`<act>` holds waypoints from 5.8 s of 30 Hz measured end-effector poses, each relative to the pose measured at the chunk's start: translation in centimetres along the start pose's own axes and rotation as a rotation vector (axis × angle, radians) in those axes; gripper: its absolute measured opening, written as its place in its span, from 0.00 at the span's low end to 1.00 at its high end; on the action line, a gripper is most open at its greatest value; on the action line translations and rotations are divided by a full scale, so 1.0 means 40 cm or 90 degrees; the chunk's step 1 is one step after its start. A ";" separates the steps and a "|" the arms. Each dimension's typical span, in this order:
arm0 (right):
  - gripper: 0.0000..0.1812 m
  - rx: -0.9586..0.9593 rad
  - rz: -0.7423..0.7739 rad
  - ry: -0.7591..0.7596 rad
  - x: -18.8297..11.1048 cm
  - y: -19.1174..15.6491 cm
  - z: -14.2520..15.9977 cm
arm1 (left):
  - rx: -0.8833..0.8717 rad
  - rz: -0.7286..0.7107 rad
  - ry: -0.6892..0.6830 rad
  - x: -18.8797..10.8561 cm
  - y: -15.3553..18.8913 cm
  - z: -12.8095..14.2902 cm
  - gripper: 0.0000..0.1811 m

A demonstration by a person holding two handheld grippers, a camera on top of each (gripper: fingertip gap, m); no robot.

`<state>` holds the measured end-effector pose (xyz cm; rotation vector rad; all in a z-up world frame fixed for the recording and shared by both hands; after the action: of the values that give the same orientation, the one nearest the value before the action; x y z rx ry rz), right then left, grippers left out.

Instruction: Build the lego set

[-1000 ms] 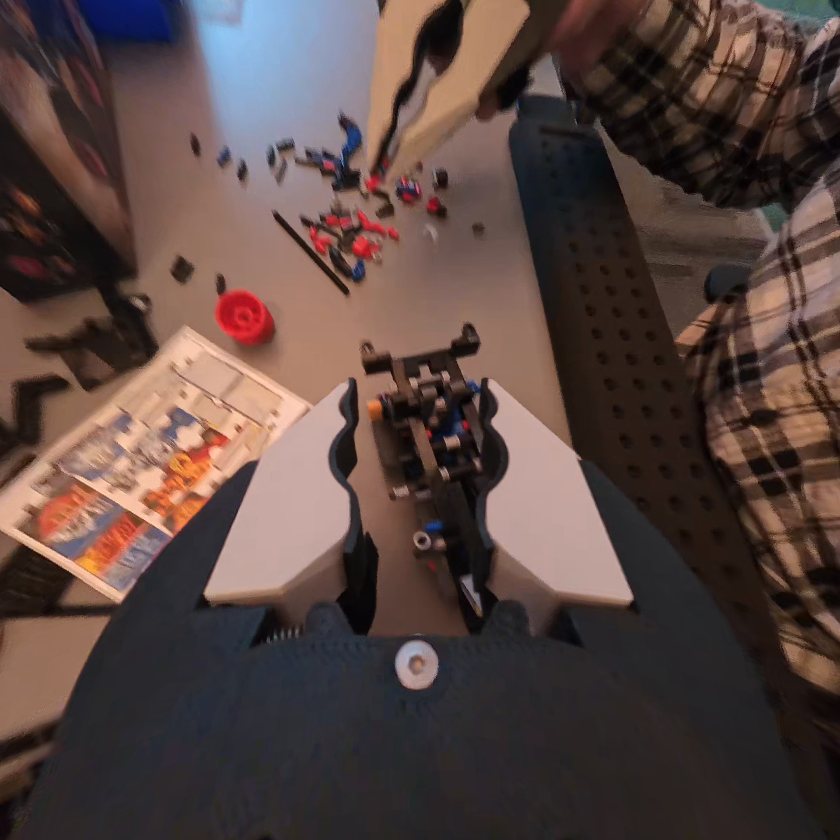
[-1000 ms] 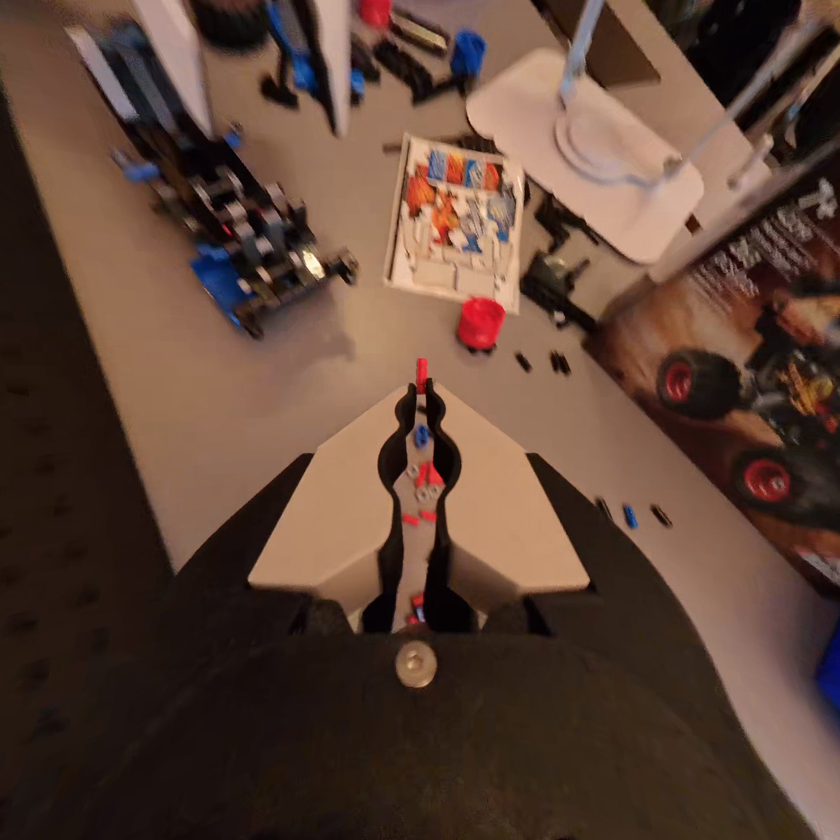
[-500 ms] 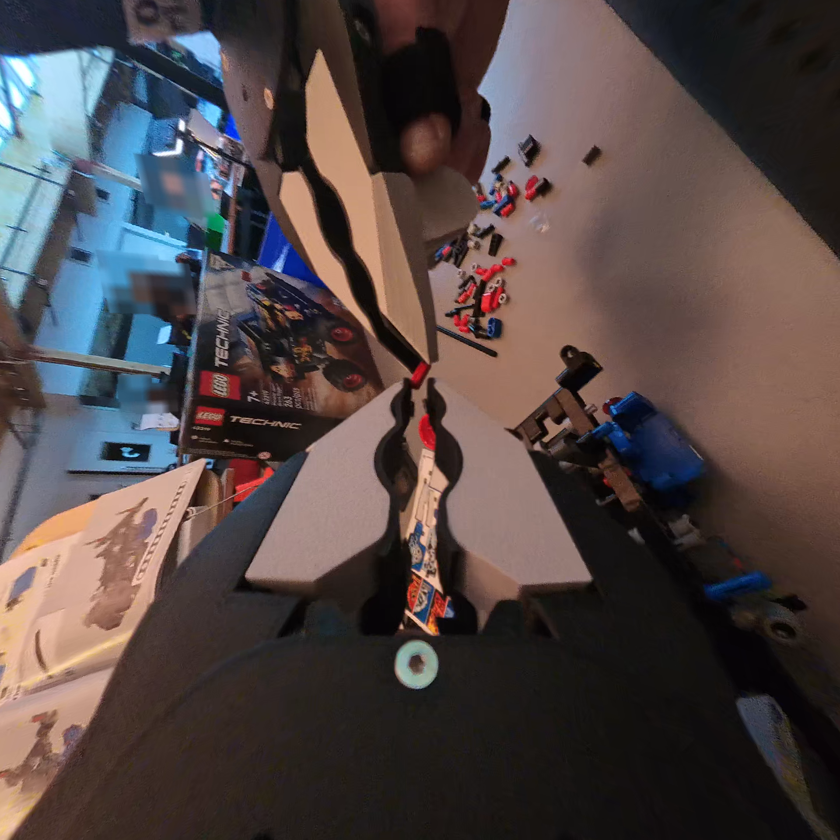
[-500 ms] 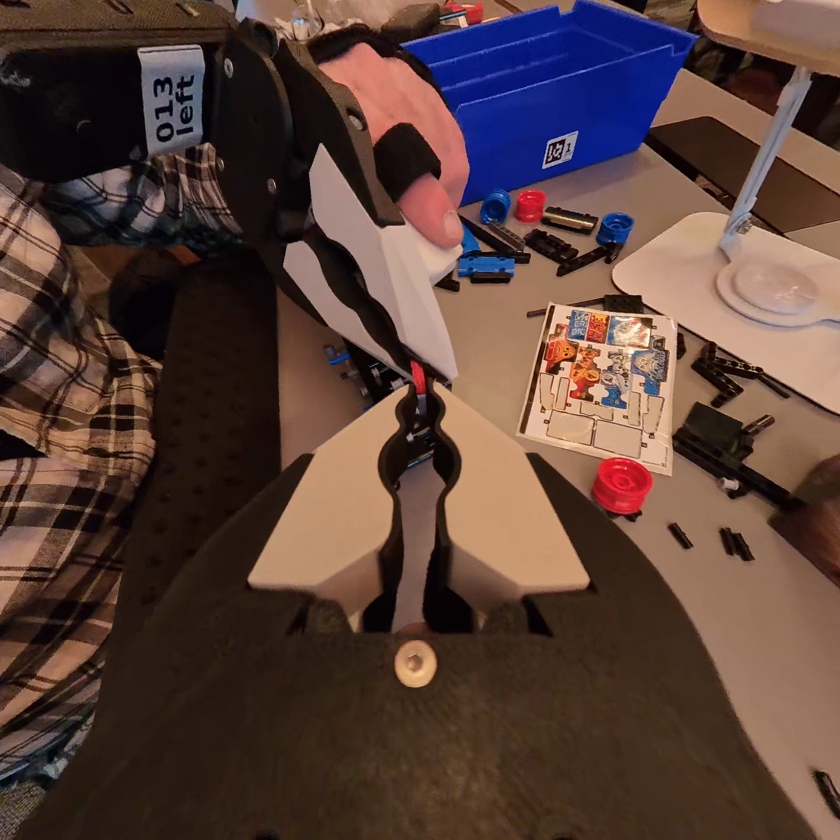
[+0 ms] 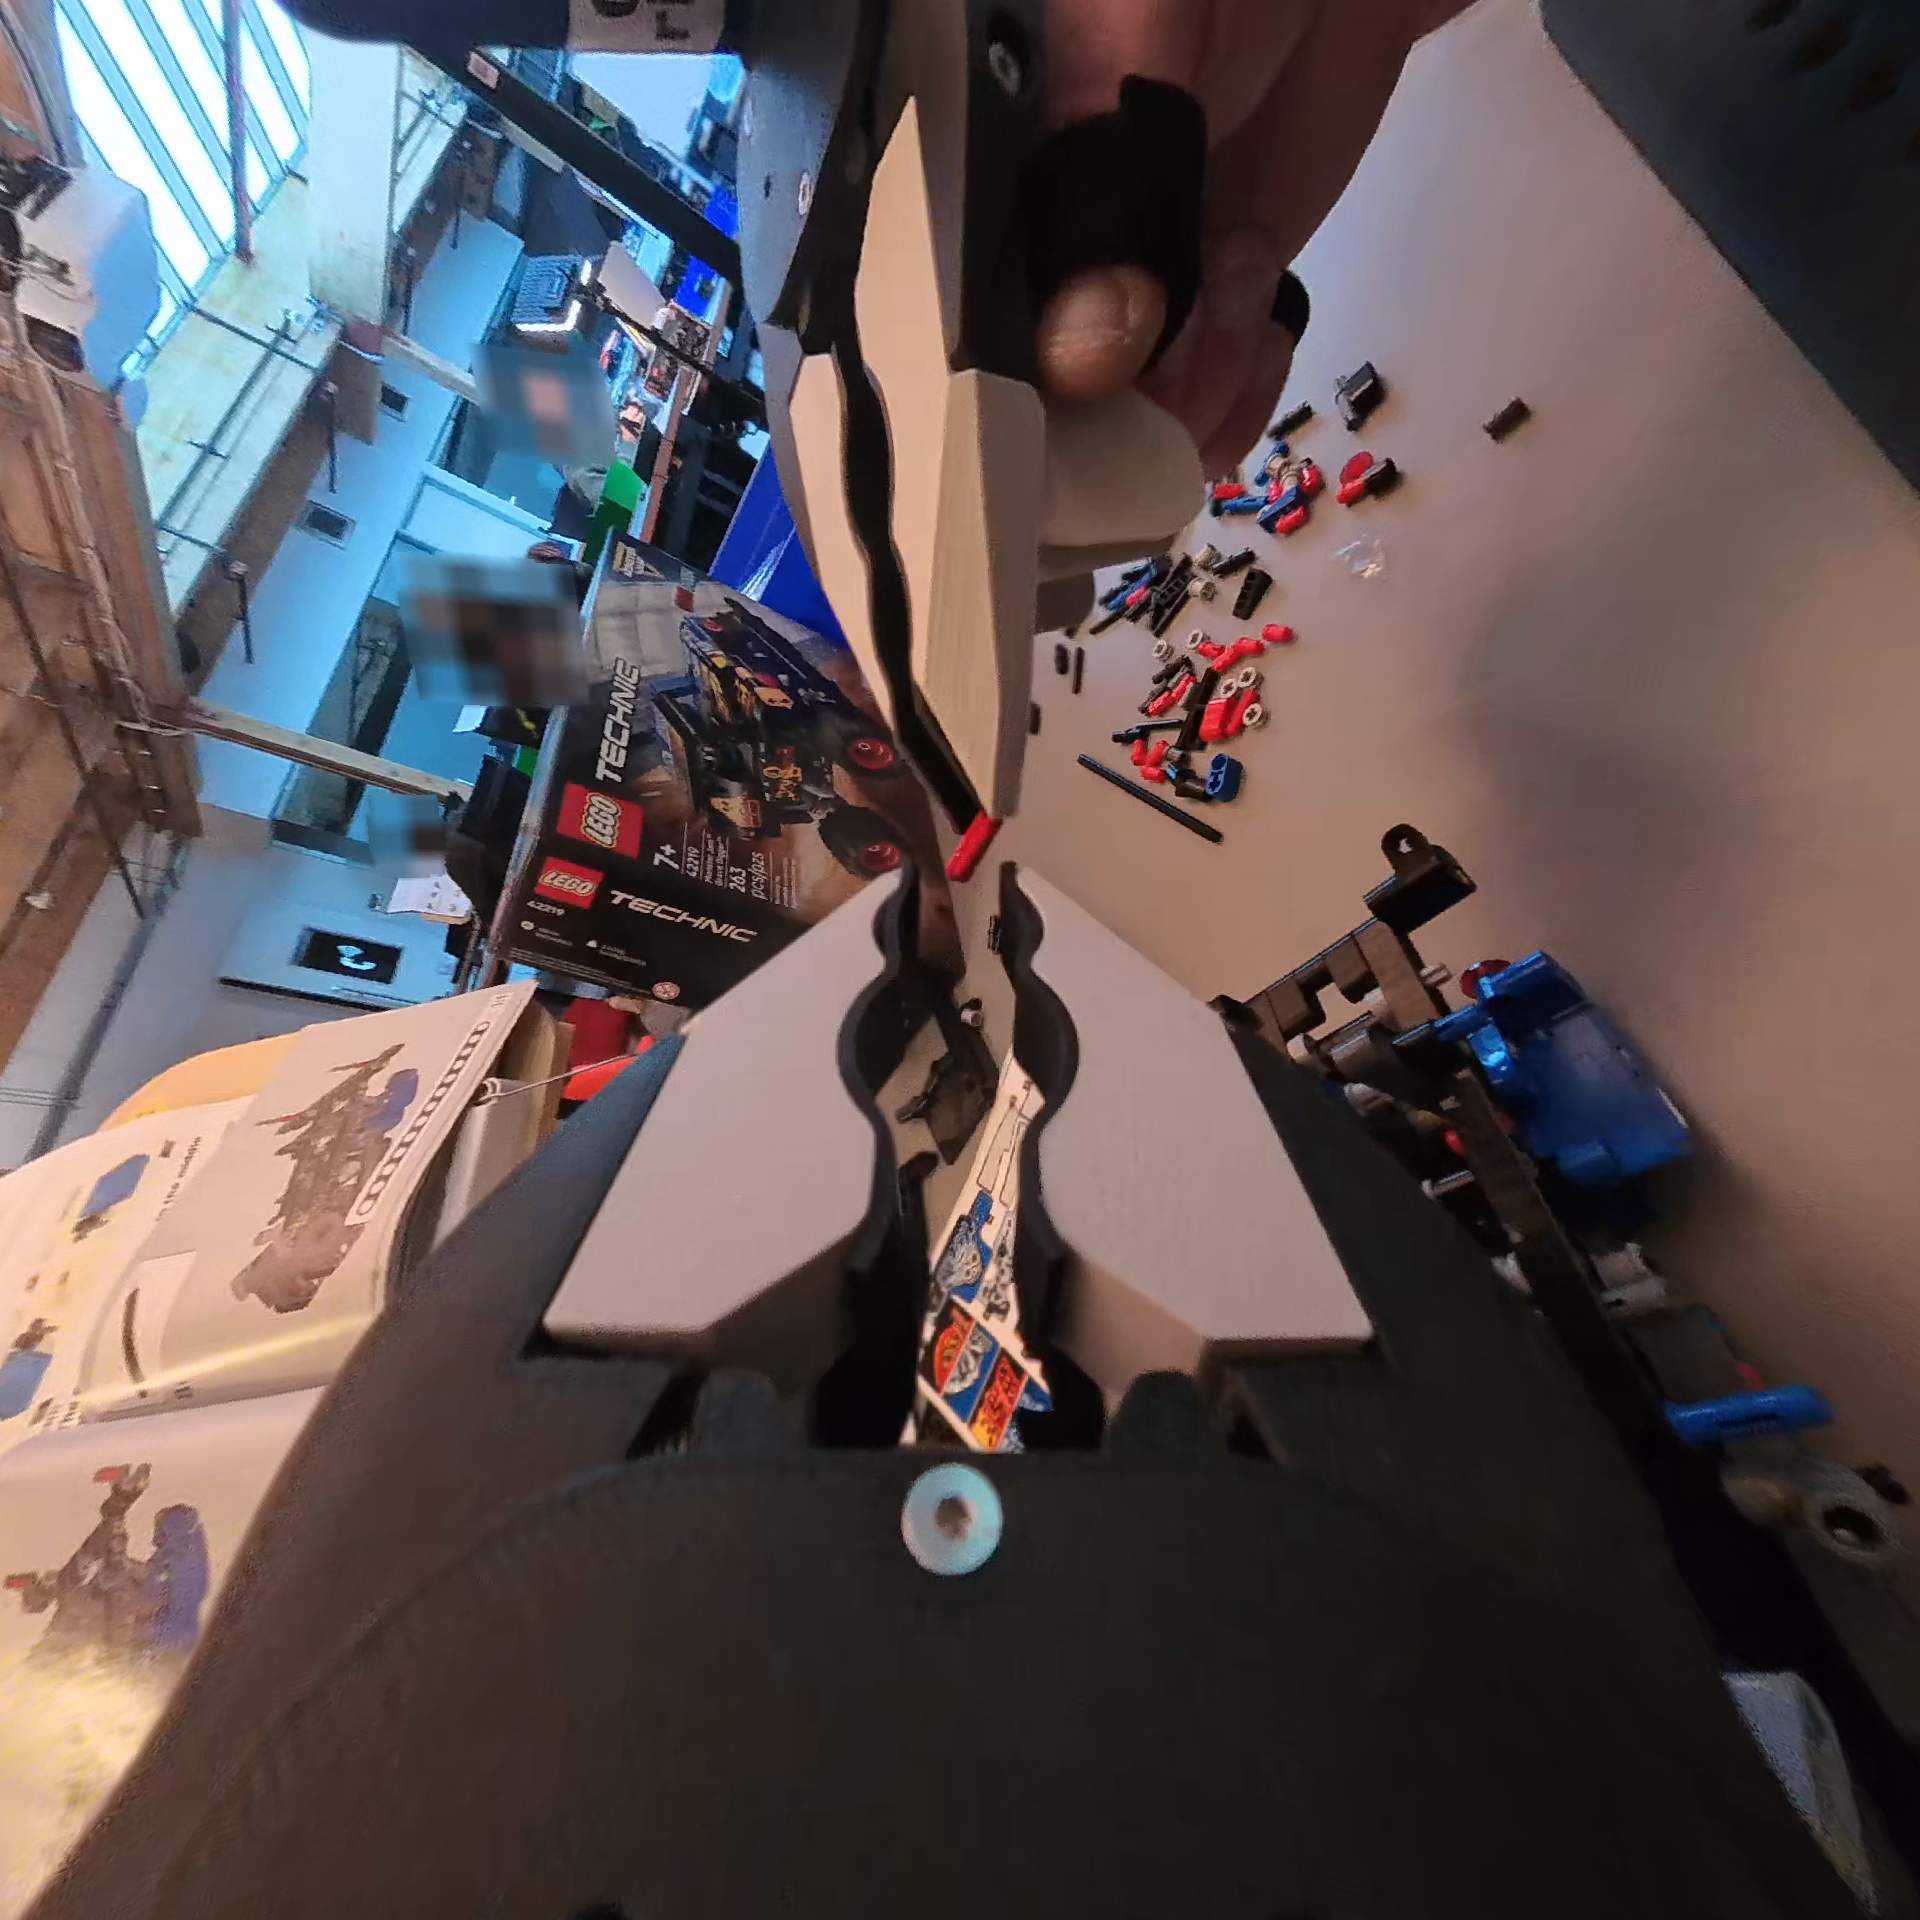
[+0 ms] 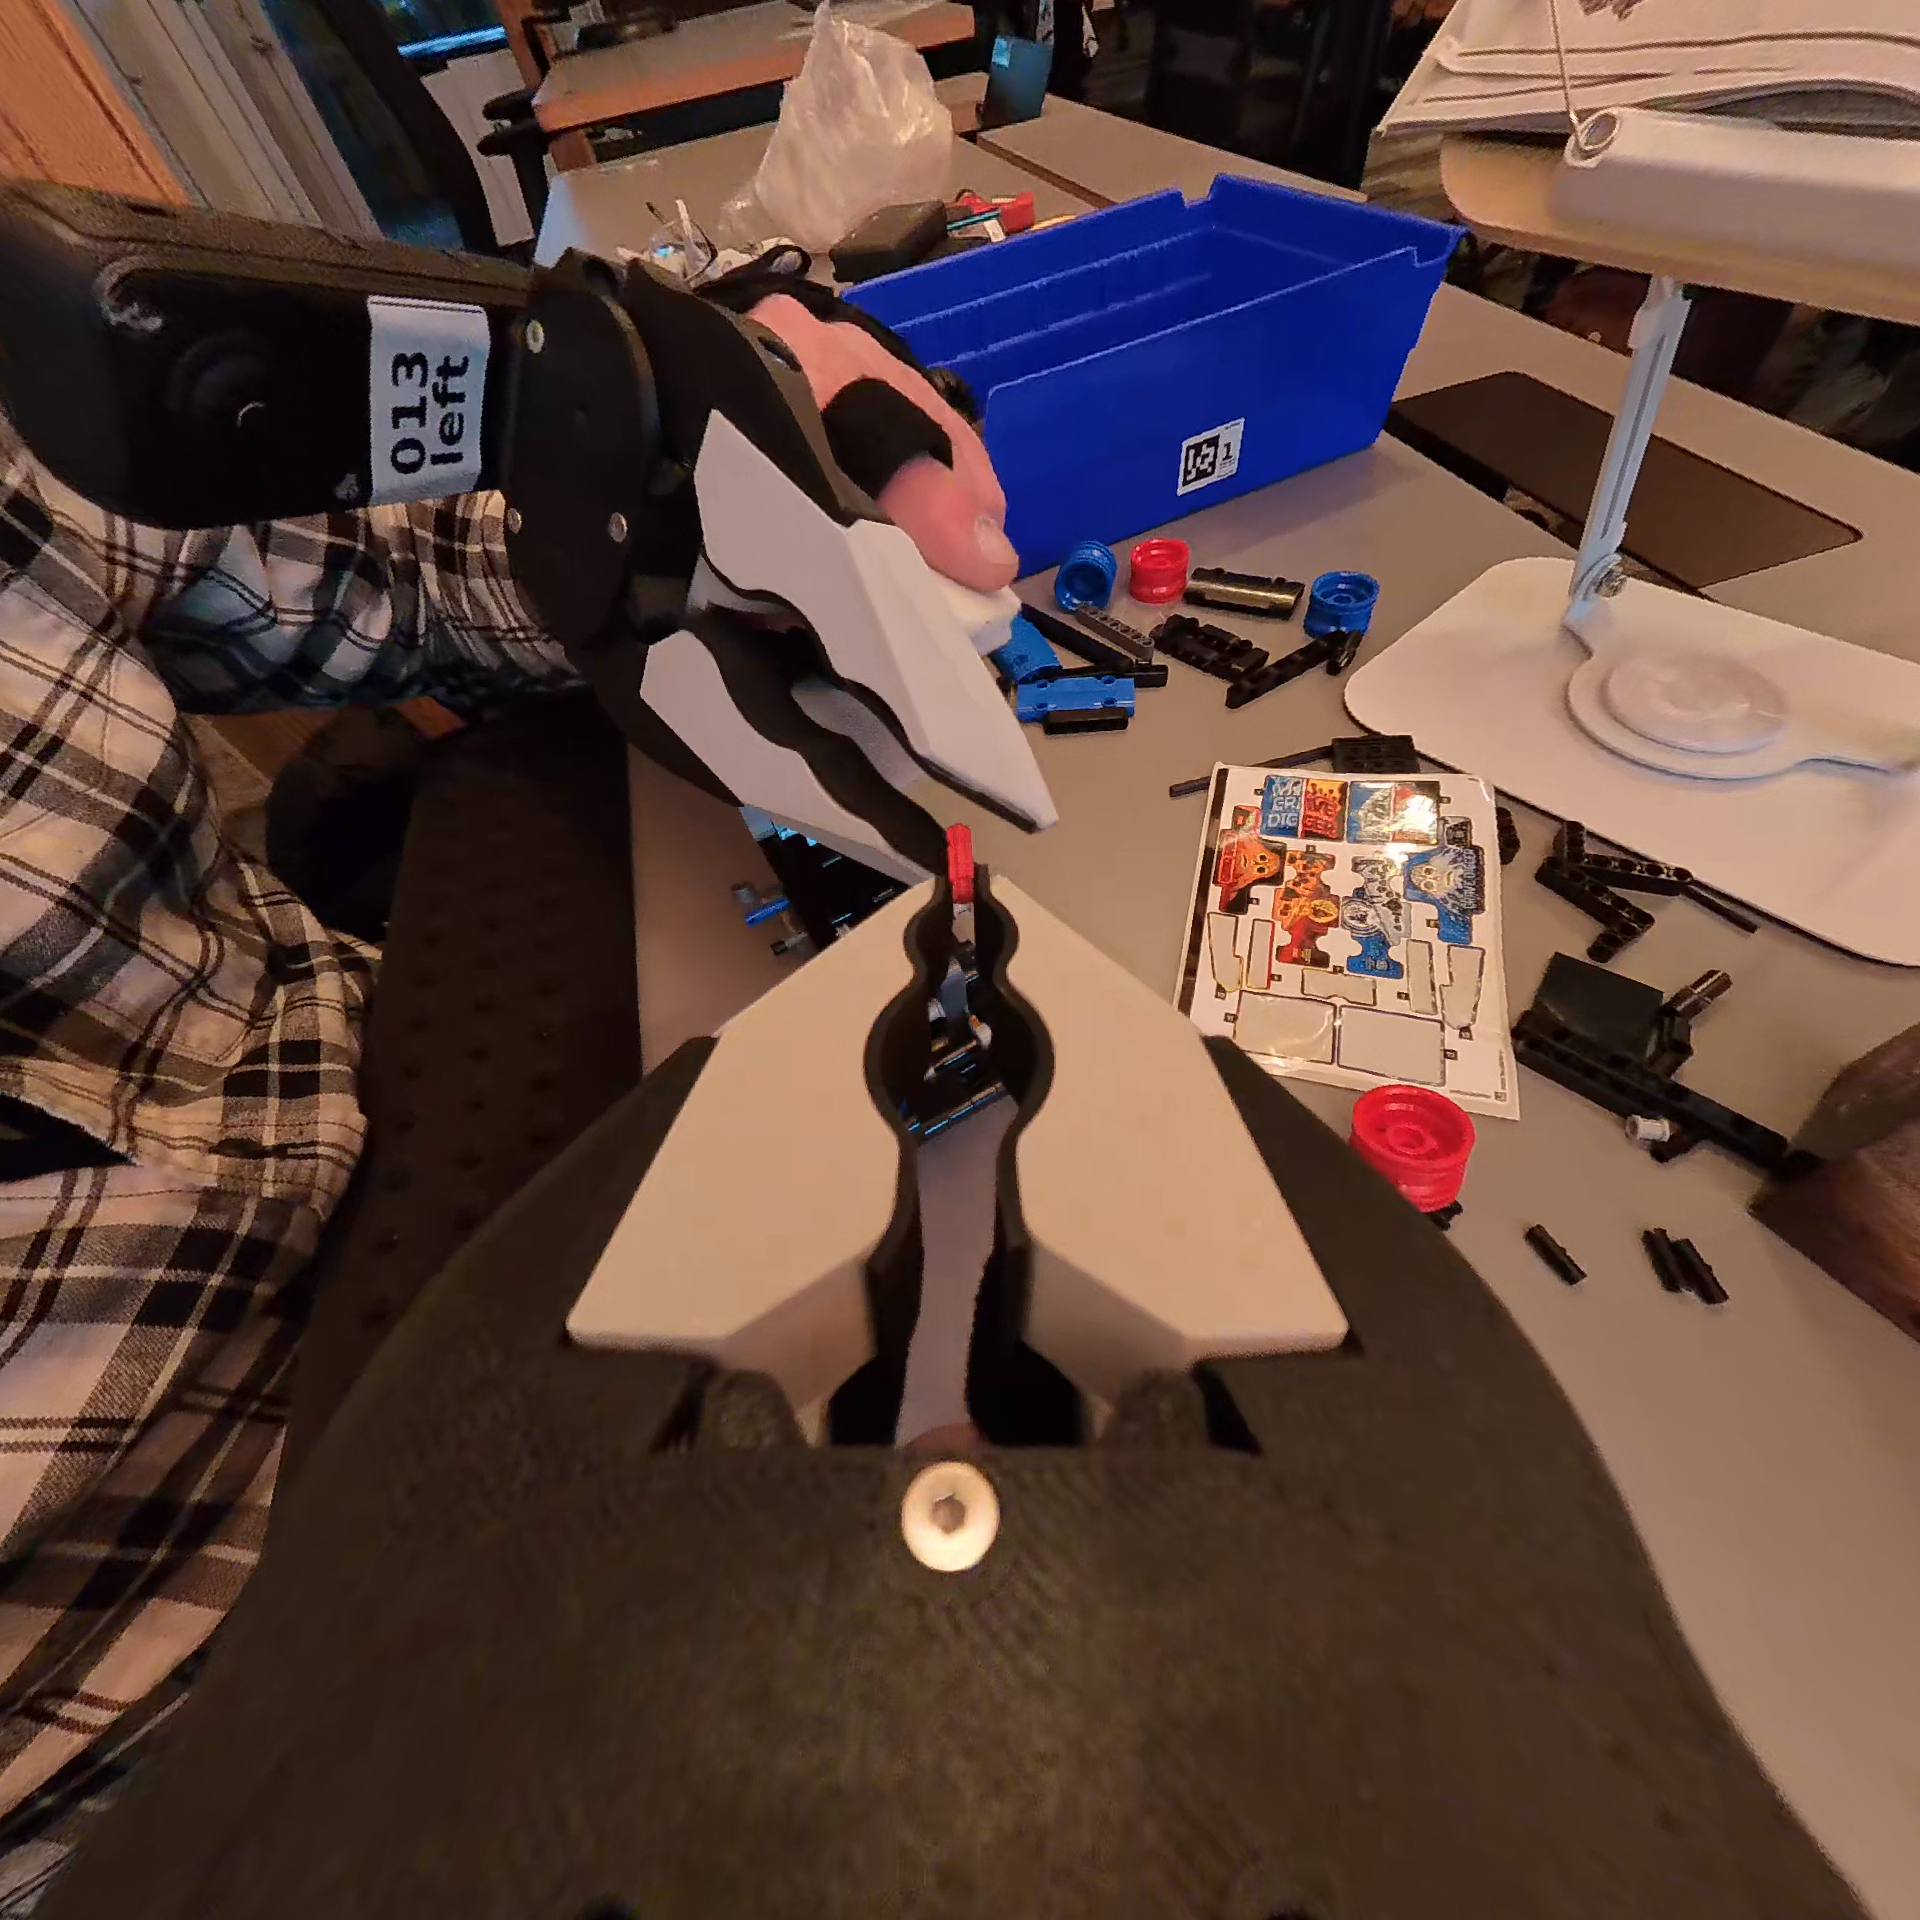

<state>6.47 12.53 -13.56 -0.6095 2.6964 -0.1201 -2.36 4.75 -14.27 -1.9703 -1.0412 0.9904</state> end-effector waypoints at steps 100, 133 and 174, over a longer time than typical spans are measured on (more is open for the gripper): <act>0.00 -0.374 -0.270 -0.598 0.143 0.063 0.056 | -0.595 0.547 0.100 0.117 0.108 0.162 0.08; 0.05 -0.136 0.071 -0.481 -0.111 0.151 0.225 | -0.587 0.549 0.102 0.112 0.111 0.146 0.09; 0.01 -0.330 0.154 -0.252 0.007 -0.010 0.045 | -0.569 0.377 0.171 0.090 0.009 0.102 0.09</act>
<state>7.06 12.04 -15.26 -0.3839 2.3779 0.7055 -4.31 8.59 -17.59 -3.1676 -0.8167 0.5136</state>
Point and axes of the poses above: each gripper's, where its closed fingertips meet, x out along the fingers, z out of its underside, y = z × x across the jaws, the point moved 7 cm from there along -x, back along the fingers, and after that the axes turned 2 degrees about x, right-handed, at the moved point
